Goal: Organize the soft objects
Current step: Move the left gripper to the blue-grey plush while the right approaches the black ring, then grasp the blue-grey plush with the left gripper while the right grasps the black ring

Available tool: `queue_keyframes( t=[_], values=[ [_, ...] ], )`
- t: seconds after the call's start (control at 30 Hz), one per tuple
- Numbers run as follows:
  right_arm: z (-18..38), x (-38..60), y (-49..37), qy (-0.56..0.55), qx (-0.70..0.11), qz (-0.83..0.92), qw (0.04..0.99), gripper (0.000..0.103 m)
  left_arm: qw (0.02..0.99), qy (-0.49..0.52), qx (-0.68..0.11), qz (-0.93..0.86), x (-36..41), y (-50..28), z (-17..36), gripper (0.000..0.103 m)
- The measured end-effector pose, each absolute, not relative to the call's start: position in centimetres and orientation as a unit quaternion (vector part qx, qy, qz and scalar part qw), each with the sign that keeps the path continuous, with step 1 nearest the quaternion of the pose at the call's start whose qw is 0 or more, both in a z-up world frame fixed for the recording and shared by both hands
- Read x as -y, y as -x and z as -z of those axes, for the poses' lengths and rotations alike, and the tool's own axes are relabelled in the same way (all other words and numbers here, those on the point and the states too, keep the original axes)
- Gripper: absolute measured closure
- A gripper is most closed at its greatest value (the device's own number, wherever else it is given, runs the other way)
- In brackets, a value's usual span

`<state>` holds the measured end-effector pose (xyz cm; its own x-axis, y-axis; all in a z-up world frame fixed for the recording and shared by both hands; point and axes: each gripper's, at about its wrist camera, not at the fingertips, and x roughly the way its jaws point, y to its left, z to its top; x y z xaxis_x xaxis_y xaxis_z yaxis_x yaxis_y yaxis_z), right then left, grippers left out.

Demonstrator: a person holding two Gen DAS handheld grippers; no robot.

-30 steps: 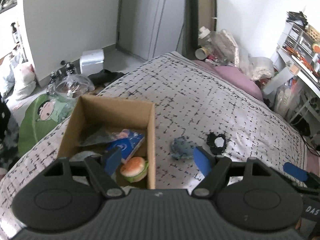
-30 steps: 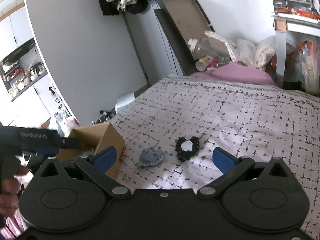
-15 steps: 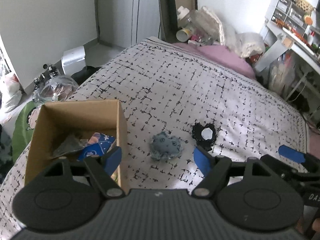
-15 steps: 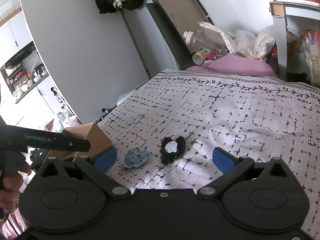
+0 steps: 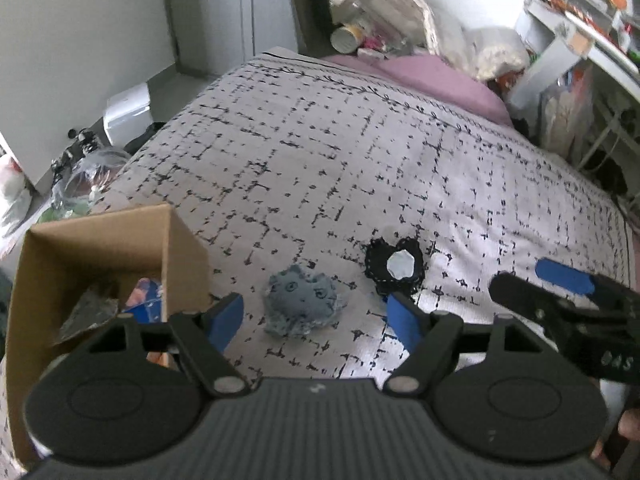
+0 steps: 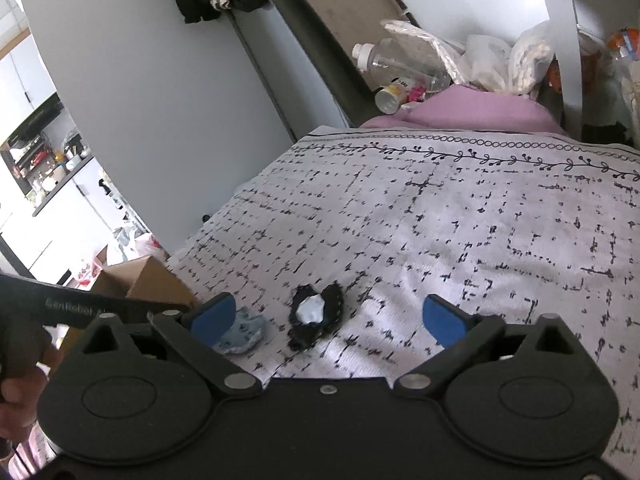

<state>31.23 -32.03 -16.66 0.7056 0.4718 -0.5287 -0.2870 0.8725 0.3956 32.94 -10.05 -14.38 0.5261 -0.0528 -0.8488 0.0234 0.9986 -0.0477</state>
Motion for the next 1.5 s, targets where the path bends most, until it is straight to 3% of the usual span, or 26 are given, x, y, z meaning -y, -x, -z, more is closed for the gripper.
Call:
queue_keyframes(
  t=[0.27, 0.8, 1.13, 1.37, 1.43, 1.5],
  values=[
    [19.8, 33.7, -33.1, -0.178, -0.342, -0.186, 0.904, 0.030, 0.867, 0.011, -0.497, 0.014, 11.6, -34.8, 16.4, 0.025],
    [22.1, 32.5, -36.3, -0.217, -0.369, -0.231, 0.874, 0.042, 0.854, 0.008, -0.520, -0.025, 11.5, -36.9, 20.4, 0.028],
    [22.9, 31.4, -37.3, -0.219, -0.379, -0.254, 0.862, 0.042, 0.842, 0.006, -0.538, -0.030, 10.9, -37.8, 22.9, 0.029],
    [23.2, 29.9, -37.5, -0.200, -0.380, -0.273, 0.861, 0.043, 0.847, 0.029, -0.530, -0.031, 10.2, -37.8, 22.9, 0.048],
    [23.3, 29.5, -37.3, -0.193, -0.379, -0.277, 0.862, 0.047, 0.847, 0.033, -0.529, -0.030, 10.2, -37.8, 22.8, 0.052],
    [23.5, 29.1, -37.3, -0.190, -0.381, -0.280, 0.861, 0.059, 0.849, 0.031, -0.526, -0.026, 10.3, -37.6, 22.7, 0.055]
  ],
)
